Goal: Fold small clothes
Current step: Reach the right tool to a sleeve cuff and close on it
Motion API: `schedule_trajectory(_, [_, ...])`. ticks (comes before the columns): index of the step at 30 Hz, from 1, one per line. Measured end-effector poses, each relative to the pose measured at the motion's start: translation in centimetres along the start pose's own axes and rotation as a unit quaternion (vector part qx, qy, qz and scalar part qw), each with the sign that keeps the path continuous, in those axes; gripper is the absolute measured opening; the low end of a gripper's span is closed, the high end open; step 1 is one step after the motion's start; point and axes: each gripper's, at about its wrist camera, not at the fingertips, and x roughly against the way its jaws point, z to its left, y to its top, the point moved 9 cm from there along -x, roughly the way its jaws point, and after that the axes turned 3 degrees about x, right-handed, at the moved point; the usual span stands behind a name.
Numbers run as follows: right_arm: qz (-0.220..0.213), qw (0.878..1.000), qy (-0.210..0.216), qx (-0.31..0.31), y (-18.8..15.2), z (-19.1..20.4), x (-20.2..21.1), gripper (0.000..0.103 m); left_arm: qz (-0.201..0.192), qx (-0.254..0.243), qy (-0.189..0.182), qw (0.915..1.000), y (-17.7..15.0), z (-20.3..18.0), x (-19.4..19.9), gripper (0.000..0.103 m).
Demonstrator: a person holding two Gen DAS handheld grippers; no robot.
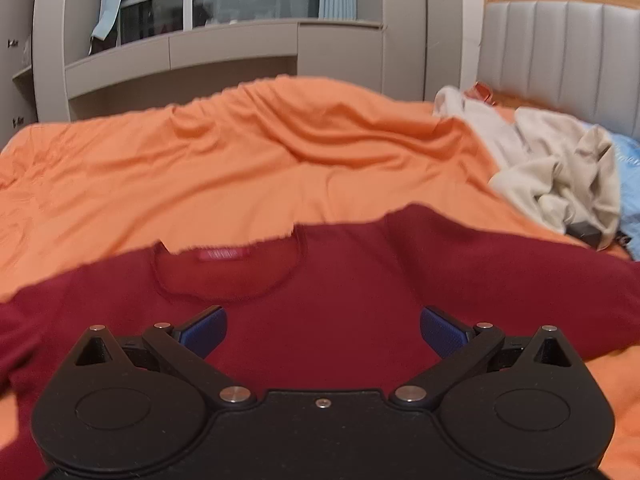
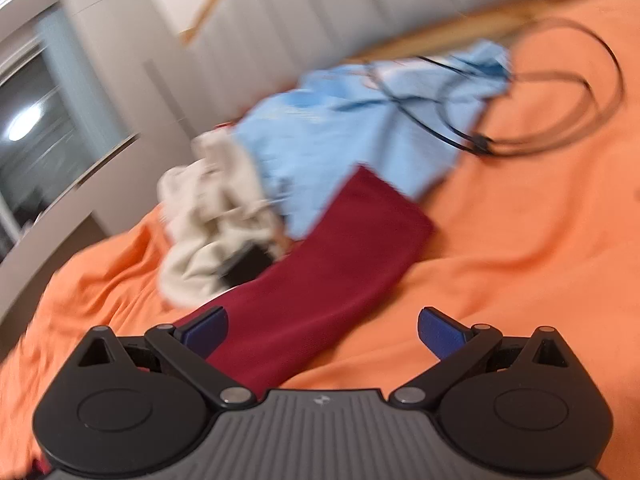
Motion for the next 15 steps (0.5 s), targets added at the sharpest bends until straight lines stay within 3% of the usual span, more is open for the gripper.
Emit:
schedule_trajectory(3, [0.001,0.999,0.002,-0.053,0.2,-2.2,-1.5,0.103,0.015,0.014,0.003,0.9998,-1.0,0.0,-1.7,0.103])
schedule_trajectory(6, [-0.013,0.998,-0.001,-0.062,0.5,-2.8,-2.4,0.103,0.029,0.022,0.003,0.9993,-1.9,0.4,-2.7,0.103])
schedule_trajectory(9, [-0.028,0.998,-0.006,-0.061,0.9,-3.1,-3.7,0.096,0.041,0.031,0.005,0.9987,-2.6,0.9,-3.3,0.103])
schedule_trajectory(12, [-0.028,0.998,-0.023,-0.06,0.6,-3.4,-4.5,0.076,0.051,0.038,0.008,0.9979,-3.1,1.2,-3.5,0.103])
schedule_trajectory(15, [-0.029,0.996,-0.049,-0.072,0.4,-4.5,-5.3,0.049,0.066,0.035,0.017,0.997,-3.5,1.4,-4.1,0.103])
